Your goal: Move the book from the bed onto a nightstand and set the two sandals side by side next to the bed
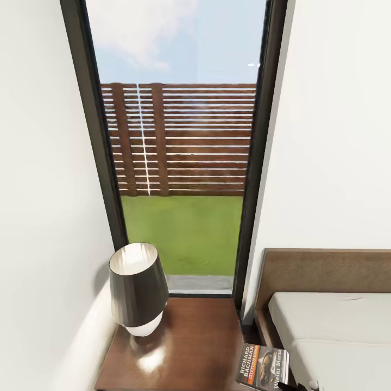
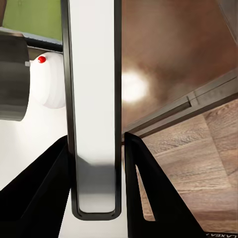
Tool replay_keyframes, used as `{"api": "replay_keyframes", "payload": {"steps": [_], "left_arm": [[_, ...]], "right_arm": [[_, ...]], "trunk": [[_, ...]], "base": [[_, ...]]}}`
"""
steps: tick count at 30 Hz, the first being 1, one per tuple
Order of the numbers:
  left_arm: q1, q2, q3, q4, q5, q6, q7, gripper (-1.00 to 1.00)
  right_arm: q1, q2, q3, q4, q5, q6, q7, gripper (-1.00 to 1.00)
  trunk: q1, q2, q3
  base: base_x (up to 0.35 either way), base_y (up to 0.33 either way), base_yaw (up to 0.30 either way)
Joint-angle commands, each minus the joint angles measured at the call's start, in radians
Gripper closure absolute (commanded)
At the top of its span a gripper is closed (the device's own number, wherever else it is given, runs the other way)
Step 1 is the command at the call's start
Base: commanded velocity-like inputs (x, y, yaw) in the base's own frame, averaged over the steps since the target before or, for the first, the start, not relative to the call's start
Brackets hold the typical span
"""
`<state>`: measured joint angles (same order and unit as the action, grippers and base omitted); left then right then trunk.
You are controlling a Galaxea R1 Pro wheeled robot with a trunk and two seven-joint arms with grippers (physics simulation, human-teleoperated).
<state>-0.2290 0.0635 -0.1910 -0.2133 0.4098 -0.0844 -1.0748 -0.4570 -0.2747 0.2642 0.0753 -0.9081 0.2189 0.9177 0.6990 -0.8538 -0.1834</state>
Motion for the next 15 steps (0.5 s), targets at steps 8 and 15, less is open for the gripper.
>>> {"api": "replay_keyframes", "payload": {"steps": [8, 15], "left_arm": [[-0.003, -0.024, -0.01, -0.311, -0.009, 0.234, -0.159, -1.0], [-0.003, -0.035, -0.011, -0.65, -0.011, 0.514, -0.168, -1.0]], "right_arm": [[-0.002, -0.001, 0.005, 0.003, -0.011, 0.007, 0.003, 1.0], [-0.002, 0.0, 0.005, 0.003, -0.011, -0.027, 0.003, 1.0]], "trunk": [[0.0, -0.001, -0.001], [0.0, -0.001, -0.001]], "base": [[0.0, 0.0, 0.0], [0.0, 0.0, 0.0]]}}
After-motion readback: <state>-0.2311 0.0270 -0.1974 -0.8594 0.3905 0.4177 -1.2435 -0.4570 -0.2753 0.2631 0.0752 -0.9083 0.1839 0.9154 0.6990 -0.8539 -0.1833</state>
